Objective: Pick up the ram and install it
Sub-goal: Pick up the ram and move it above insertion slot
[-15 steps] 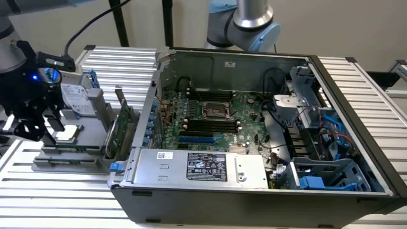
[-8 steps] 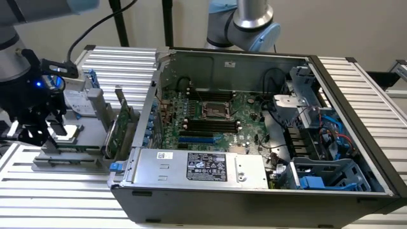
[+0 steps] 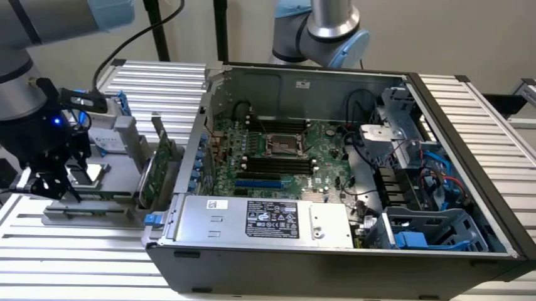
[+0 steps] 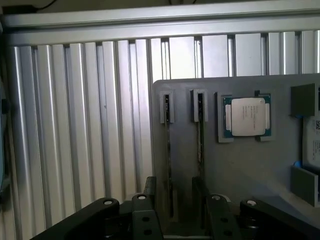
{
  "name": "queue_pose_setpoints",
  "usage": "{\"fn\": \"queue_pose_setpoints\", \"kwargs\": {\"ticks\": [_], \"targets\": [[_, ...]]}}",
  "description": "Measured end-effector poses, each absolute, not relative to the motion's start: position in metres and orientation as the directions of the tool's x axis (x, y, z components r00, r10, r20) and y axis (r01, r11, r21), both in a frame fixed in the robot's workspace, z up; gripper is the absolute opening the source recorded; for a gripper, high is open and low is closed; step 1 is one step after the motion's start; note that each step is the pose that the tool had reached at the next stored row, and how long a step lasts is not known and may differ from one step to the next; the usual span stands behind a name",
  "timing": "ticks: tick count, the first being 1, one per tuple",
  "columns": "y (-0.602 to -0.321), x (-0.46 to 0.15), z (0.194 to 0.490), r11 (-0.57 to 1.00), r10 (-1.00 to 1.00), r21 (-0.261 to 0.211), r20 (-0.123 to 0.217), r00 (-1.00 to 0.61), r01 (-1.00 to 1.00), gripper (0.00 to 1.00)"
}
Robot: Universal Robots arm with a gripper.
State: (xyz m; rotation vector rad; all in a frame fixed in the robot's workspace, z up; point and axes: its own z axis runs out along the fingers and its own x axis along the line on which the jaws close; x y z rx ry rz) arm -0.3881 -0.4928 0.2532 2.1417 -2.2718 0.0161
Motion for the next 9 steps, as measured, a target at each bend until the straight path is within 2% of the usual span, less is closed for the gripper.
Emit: {"fn": "queue_pose_setpoints", "kwargs": {"ticks": [9], "targets": [[-0.493,-0.388,0.237,0.059,-0.998,0.006,0.021,-0.059,-0.998,1.00]]}}
